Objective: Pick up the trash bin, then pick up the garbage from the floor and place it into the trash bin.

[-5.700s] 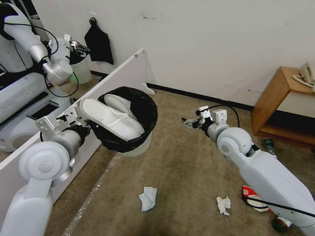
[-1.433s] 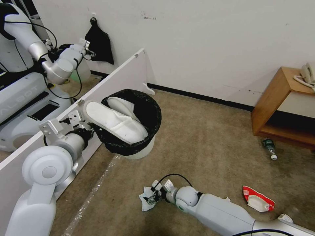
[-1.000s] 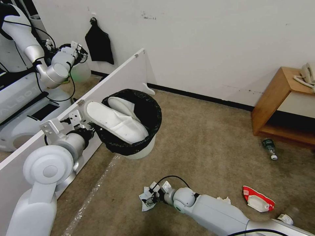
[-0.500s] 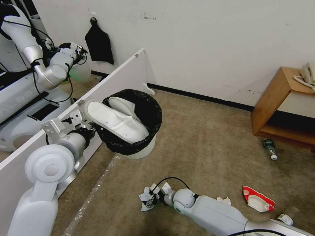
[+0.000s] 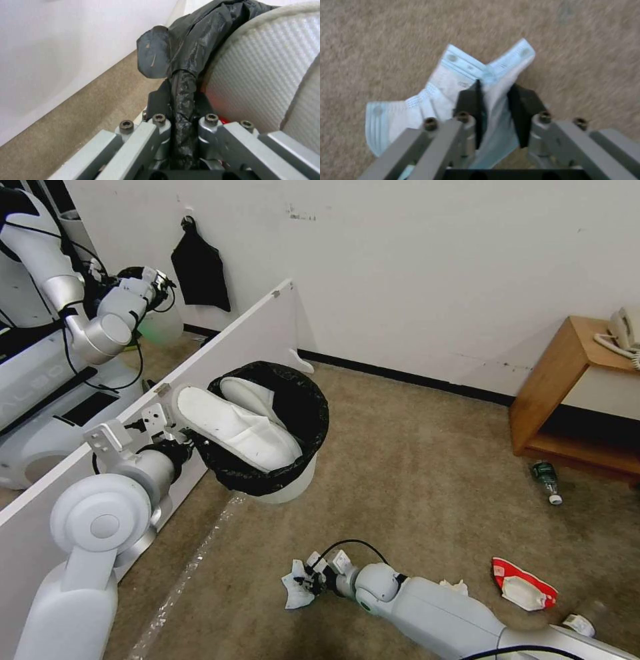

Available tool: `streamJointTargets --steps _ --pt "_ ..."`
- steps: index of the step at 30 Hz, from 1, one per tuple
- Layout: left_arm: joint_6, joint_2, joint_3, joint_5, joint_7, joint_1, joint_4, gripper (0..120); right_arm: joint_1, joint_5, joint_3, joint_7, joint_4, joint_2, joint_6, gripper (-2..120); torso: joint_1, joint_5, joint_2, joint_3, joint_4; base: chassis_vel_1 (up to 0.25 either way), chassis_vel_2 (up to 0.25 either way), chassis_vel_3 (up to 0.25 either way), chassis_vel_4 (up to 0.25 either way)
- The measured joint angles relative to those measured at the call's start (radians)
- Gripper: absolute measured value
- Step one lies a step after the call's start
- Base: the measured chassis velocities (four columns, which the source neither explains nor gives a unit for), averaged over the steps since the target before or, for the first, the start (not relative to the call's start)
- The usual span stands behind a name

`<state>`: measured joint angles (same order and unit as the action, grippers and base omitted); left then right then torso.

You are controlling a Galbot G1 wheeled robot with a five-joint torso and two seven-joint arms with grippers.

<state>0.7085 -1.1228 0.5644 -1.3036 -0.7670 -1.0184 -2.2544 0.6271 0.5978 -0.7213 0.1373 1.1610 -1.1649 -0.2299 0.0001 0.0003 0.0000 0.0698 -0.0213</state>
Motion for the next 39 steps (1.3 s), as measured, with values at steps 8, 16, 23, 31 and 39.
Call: streamJointTargets --steps 8,16,23,31,39 --pt "0.0 -0.001 -0.003 0.0 -0.001 0.003 0.001 4 -0.017 0.003 0.008 -0.003 0.013 0.014 -0.003 0 0.0 -0.0002 0.0 0.0 -0.0005 0.0 0.0 0.0 0.0" --pt "0.0 0.001 -0.001 0.0 -0.001 0.001 0.005 4 -0.027 -0.005 0.054 -0.01 0.063 0.073 -0.008 0 0.0 -0.0002 0.0 0.0 -0.0005 0.0 0.0 0.0 0.0" --pt "-0.001 0.006 0.003 -0.003 -0.001 0.002 0.005 4 -0.038 -0.001 0.102 -0.006 0.14 0.14 -0.009 0 0.0 -0.0003 0.0 0.0 -0.0005 0.0 0.0 0.0 0.0" --pt "0.0 0.01 0.006 -0.005 -0.001 0.0 0.003 4 -0.037 0.013 0.166 -0.008 0.206 0.186 -0.012 0 0.0 -0.0001 0.0 0.0 -0.0004 0.0 0.0 0.0 0.0" --pt "0.0 0.01 0.003 -0.007 -0.002 0.002 -0.001 4 -0.018 0.018 0.273 -0.017 0.249 0.24 -0.007 0 0.0 0.0 0.0 0.0 -0.0005 0.0 0.0 0.0 0.0"
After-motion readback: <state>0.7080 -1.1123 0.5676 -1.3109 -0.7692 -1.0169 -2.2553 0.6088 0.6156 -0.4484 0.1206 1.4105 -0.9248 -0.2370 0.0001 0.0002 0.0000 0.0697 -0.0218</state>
